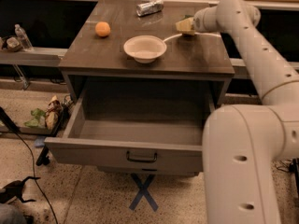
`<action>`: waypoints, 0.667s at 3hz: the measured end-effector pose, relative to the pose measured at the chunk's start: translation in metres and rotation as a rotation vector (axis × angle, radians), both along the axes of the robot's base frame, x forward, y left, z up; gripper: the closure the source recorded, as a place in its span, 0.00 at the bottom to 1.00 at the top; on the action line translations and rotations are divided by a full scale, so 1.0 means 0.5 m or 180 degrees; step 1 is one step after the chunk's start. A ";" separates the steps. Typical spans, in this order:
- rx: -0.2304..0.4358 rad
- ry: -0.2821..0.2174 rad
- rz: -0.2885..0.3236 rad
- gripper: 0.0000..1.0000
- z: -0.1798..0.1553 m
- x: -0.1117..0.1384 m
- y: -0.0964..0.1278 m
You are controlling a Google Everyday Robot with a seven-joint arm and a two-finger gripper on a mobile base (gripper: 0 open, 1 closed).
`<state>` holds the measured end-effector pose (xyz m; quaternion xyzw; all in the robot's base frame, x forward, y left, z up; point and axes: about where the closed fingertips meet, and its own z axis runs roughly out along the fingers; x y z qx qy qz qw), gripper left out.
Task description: Place sponge into top drawer
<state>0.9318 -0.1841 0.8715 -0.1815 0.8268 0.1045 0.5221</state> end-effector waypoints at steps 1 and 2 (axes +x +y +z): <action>0.0005 -0.0142 0.0327 1.00 0.062 -0.064 -0.038; -0.0098 -0.0155 0.0741 1.00 0.109 -0.177 -0.077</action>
Offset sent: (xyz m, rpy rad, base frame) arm -0.1960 -0.0653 0.0696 -0.0934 -0.0191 0.4213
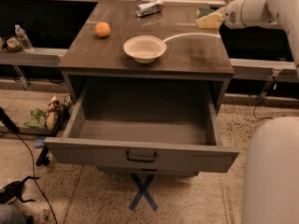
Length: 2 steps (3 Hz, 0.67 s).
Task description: Place sponge into top drawer
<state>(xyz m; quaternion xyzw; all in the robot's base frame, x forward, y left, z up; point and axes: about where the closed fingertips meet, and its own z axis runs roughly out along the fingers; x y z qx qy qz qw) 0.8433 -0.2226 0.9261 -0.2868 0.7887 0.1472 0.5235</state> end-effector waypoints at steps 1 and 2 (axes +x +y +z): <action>-0.0130 0.0137 0.0362 1.00 0.015 -0.123 -0.019; -0.0224 0.0291 0.0690 1.00 0.023 -0.245 -0.016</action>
Offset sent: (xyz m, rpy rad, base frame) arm -0.2165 -0.0093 0.0154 -0.1095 0.1542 0.3379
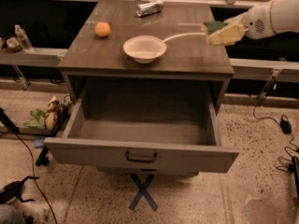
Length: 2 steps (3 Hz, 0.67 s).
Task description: Place sponge into top drawer
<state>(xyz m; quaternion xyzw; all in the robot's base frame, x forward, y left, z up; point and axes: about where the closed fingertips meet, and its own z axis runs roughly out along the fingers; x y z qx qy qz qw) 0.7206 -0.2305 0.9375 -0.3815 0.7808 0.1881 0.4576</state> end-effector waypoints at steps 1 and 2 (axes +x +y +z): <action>0.0018 0.0142 0.0230 1.00 0.005 -0.106 0.023; 0.0234 0.0338 0.0428 1.00 -0.015 -0.193 0.084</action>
Offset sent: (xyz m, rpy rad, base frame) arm -0.1560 0.0851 -0.0225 0.1797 0.1927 0.2162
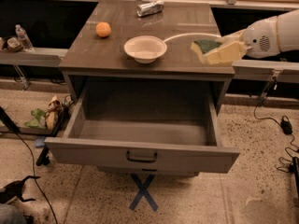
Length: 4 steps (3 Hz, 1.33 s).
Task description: Place sponge into top drawer
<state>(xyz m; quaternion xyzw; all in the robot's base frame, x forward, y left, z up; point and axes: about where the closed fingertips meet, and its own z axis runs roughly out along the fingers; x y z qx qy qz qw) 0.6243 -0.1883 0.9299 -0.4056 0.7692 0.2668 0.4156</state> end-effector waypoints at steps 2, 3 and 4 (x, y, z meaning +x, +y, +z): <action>0.0457 0.0303 0.0255 1.00 -0.031 -0.064 0.077; 0.0430 0.0363 0.0323 1.00 -0.051 -0.084 0.110; 0.0396 0.0395 0.0369 1.00 -0.082 -0.131 0.173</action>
Offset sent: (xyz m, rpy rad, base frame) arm -0.0268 0.0279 -0.0142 0.1128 0.0783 0.0592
